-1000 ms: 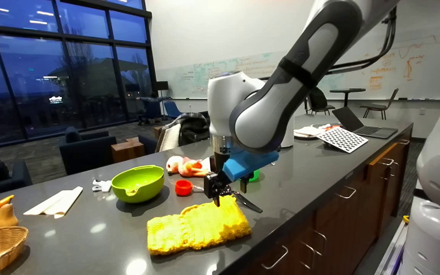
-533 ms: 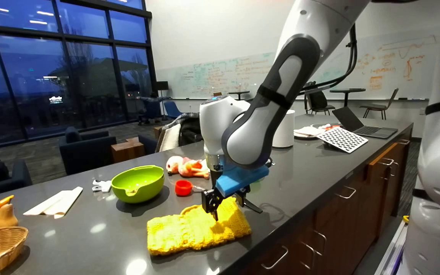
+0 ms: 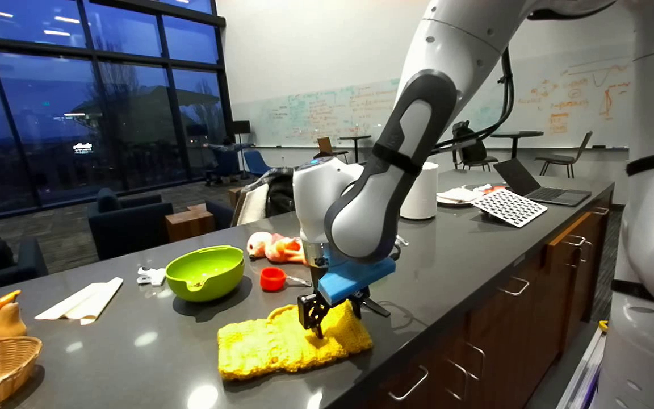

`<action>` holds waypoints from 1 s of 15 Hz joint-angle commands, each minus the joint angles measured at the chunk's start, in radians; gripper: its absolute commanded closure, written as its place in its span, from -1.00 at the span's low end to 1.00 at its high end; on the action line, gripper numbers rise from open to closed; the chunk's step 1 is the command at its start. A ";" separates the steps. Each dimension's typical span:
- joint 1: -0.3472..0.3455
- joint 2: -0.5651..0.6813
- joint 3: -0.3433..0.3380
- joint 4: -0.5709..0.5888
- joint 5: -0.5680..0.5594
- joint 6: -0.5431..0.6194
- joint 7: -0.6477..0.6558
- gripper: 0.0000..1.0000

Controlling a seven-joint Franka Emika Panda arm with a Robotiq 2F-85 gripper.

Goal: Fold the yellow knitted item

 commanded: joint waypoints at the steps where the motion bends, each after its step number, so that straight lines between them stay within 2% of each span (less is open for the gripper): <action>1: 0.042 0.012 -0.026 -0.007 -0.010 0.037 -0.011 -0.36; 4: 0.058 -0.004 -0.025 -0.010 -0.022 0.053 -0.024 0.06; 9: 0.079 -0.017 -0.027 -0.016 -0.062 0.080 -0.038 0.88; 10: 0.082 -0.020 -0.026 -0.016 -0.070 0.082 -0.042 0.98; 12: 0.087 -0.026 -0.024 -0.015 -0.083 0.073 -0.054 1.00; 13: 0.093 -0.052 -0.007 0.047 -0.032 -0.018 -0.106 0.96; 15: 0.103 -0.072 0.006 0.091 -0.016 -0.093 -0.154 0.98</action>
